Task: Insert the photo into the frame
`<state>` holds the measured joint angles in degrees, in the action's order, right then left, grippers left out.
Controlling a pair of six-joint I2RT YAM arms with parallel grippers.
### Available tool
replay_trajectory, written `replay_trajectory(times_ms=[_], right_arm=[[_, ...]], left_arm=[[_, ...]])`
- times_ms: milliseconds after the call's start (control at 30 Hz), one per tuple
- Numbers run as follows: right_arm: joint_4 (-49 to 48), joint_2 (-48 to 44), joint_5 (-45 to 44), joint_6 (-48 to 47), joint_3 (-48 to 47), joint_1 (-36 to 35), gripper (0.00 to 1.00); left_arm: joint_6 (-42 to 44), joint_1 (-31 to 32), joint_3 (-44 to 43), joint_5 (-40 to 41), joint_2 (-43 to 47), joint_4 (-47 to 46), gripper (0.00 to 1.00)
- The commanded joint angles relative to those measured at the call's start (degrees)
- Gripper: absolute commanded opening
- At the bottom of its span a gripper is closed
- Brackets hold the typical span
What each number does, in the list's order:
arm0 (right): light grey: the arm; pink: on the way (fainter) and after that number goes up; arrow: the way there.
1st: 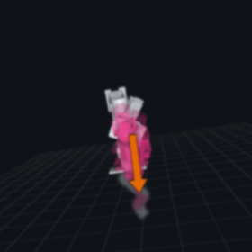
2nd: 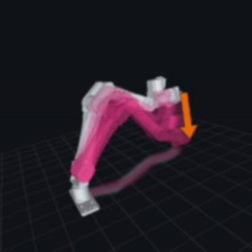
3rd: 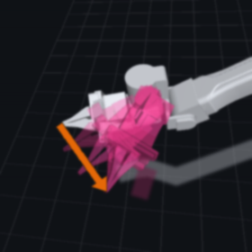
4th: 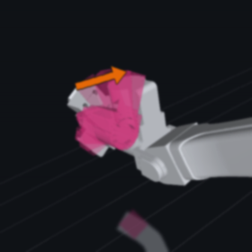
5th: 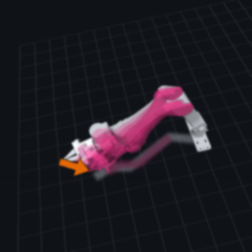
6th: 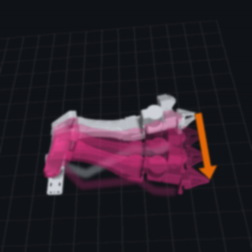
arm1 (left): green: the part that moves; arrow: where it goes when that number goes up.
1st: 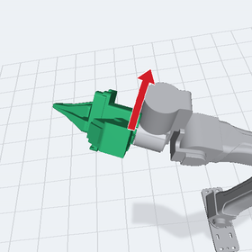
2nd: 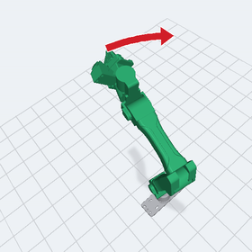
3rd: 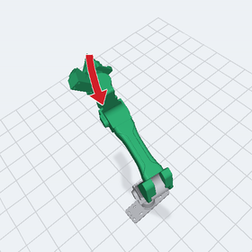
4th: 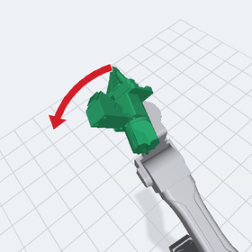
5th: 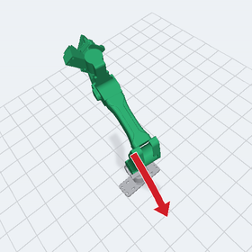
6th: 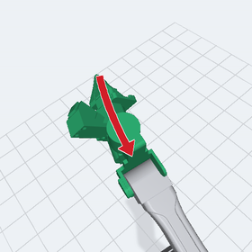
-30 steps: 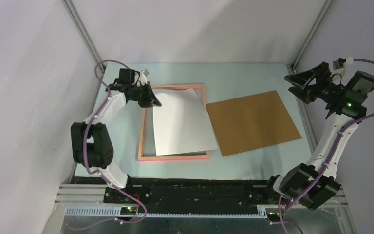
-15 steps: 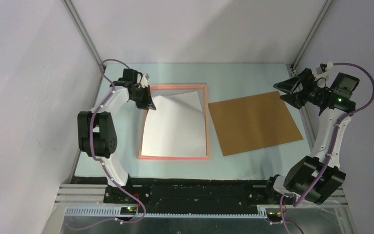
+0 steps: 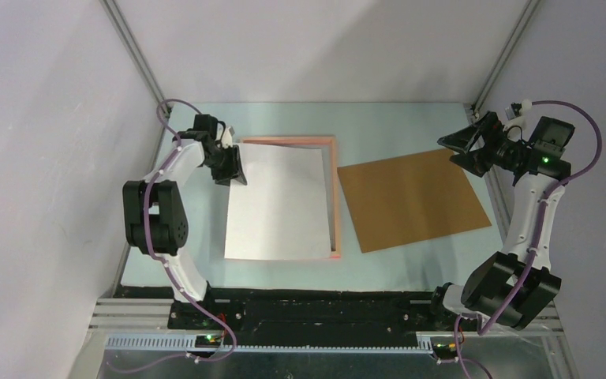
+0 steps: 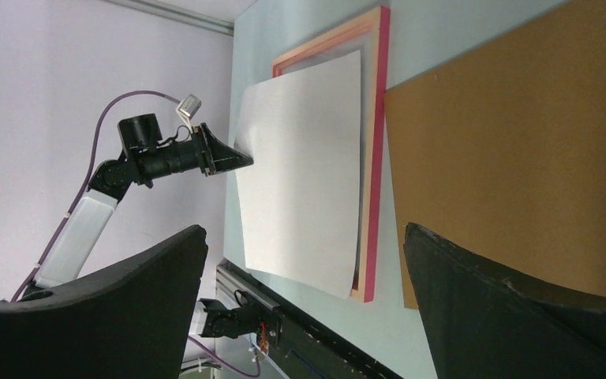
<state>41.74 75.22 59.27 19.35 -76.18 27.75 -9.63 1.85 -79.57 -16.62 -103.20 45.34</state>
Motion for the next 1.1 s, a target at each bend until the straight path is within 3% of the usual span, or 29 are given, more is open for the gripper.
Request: replay_trajectory(times_ms=[0,167,633,900,1067], right_arm=[[-0.5,0.2,-0.6,-1.1,0.0,-0.4,0.99],[-0.9,0.2,-0.9,-0.9,0.0,-0.9,1.0],[-0.2,0.7,-2.8,-3.3,0.0,-2.4,0.99],[-0.4,-0.4,-11.7,-12.1,1.9,-11.3,1.0],[1.2,2.2,-18.2,-22.1,2.2,-21.9,0.99]], left_arm=[[1.3,-1.4,0.0,0.4,1.2,1.1,0.46],[1.6,-1.7,-0.4,-1.0,-0.1,1.3,0.53],[1.0,-1.7,-5.1,0.3,-6.2,1.2,0.54],[3.8,-1.3,-2.0,-2.0,-3.8,0.7,0.59],[4.4,0.2,1.2,-1.7,-1.2,0.8,0.62]])
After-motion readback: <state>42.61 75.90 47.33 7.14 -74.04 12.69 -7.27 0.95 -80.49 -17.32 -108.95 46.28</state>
